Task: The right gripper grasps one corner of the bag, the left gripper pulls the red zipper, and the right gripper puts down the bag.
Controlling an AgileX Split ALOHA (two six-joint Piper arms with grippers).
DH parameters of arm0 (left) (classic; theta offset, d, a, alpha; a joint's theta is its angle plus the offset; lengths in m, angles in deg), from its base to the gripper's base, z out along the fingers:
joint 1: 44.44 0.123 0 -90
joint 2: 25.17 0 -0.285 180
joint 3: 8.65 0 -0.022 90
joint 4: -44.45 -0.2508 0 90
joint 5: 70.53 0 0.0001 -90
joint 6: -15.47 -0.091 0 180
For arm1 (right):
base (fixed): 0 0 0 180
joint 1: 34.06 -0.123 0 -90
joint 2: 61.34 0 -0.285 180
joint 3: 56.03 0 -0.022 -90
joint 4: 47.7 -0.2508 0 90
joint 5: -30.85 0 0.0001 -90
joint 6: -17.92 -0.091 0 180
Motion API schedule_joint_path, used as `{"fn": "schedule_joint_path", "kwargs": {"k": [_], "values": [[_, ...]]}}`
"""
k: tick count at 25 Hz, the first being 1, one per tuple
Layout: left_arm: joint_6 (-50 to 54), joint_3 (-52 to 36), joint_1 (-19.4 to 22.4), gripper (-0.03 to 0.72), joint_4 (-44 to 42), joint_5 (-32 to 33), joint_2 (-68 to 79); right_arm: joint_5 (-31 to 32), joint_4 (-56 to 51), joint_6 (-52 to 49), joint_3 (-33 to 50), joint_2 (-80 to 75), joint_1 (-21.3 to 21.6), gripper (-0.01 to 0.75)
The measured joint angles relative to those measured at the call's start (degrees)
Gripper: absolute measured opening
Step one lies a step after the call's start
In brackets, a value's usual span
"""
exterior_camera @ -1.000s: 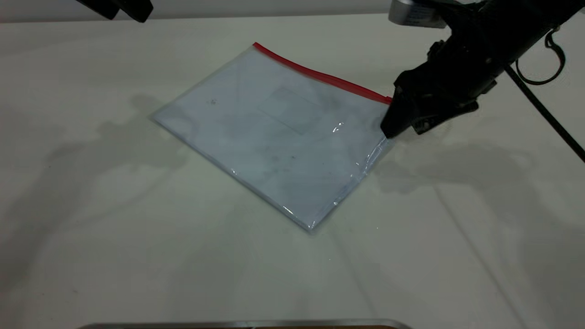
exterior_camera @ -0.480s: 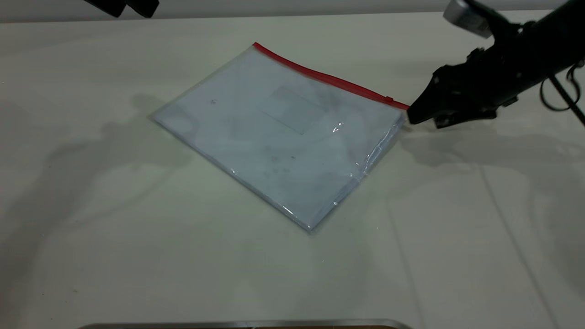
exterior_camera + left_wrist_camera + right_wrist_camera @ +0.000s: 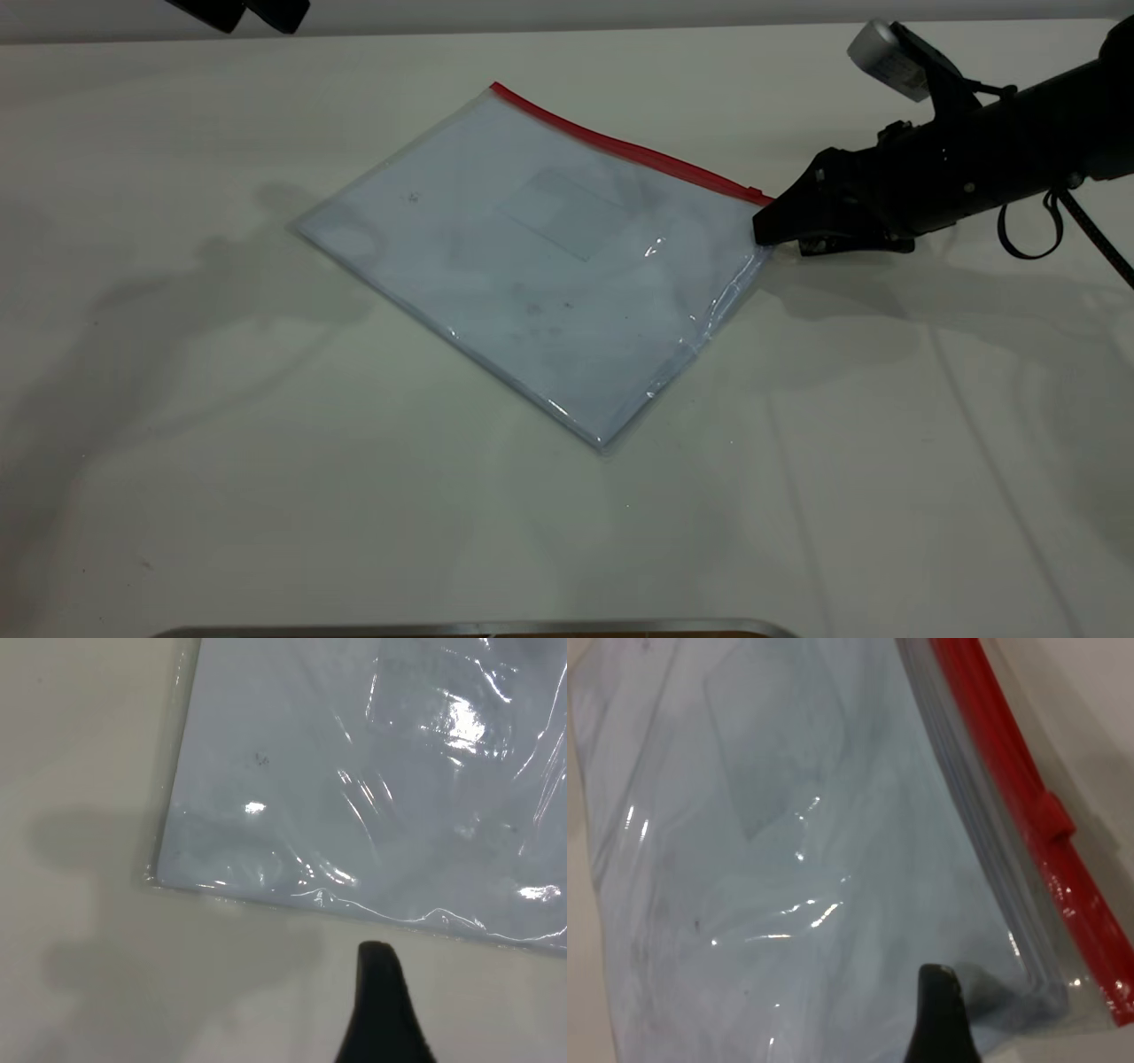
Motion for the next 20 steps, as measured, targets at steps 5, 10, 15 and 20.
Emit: {"fn": "schedule_joint_path", "kwargs": {"k": [5, 10, 15, 20], "values": [[0.0, 0.0, 0.0, 0.577, 0.0, 0.0, 0.0, 1.1, -2.3, 1.9, 0.0, -0.1, 0.0, 0.589], [0.0, 0.0, 0.0, 0.577, 0.0, 0.0, 0.0, 4.8, -5.2, 2.9, -0.1, -1.1, 0.0, 0.589], [0.0, 0.0, 0.0, 0.577, 0.0, -0.5, 0.0, 5.1, -5.7, 3.1, -0.2, -2.6, -0.1, 0.543], [0.0, 0.0, 0.0, 0.577, 0.0, -1.1, 0.0, 6.2, -5.9, 4.0, -0.6, -2.9, -0.3, 0.301]]}}
